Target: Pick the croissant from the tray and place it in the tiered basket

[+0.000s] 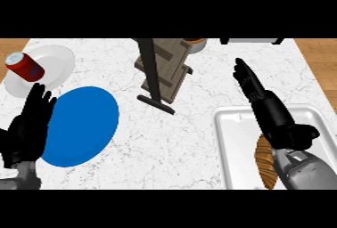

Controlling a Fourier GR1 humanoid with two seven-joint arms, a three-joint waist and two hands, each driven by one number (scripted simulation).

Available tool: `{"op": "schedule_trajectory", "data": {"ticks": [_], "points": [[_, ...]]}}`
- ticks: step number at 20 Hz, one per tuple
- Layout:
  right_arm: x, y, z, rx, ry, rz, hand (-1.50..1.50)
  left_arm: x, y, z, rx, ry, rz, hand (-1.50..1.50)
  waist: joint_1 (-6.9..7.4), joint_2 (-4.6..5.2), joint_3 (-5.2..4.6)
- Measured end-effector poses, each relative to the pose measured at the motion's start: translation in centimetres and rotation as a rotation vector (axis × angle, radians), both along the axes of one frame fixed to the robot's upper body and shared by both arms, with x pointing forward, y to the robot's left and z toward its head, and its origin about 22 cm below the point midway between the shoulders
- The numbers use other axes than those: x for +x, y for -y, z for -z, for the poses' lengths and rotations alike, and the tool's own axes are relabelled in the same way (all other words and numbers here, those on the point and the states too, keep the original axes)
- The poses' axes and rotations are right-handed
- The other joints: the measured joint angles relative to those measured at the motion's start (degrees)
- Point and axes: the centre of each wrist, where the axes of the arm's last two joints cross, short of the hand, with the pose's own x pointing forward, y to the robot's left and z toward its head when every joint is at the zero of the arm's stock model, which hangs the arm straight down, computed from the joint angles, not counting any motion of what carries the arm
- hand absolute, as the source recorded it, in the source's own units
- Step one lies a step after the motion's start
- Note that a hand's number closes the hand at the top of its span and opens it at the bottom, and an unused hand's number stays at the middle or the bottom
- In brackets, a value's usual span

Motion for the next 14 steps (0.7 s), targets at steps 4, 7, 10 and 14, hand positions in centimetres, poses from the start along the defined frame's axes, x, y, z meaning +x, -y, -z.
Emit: {"op": "schedule_trajectory", "data": {"ticks": [4,7,10,14], "points": [[-0.7,4.5,-0.5,-0.034,0.077,0.217,1.5,-1.3,-0.3,2.1,0.05,-0.064,-0.009,0.0,-1.27,0.12,0.61],[-1.1,9.7,-0.3,-0.109,0.103,0.503,-1.5,-2.8,-0.5,4.3,0.096,-0.145,-0.021,0.0,-4.67,0.33,0.67],[-2.2,14.0,1.2,-0.018,0.061,0.867,-1.5,-4.0,-0.4,5.8,0.105,-0.203,-0.034,0.0,-7.43,0.21,0.98],[-6.0,16.1,3.0,0.109,0.119,1.154,-1.5,-5.3,1.0,7.5,0.12,-0.239,0.003,0.0,-6.17,-0.08,1.09]]}}
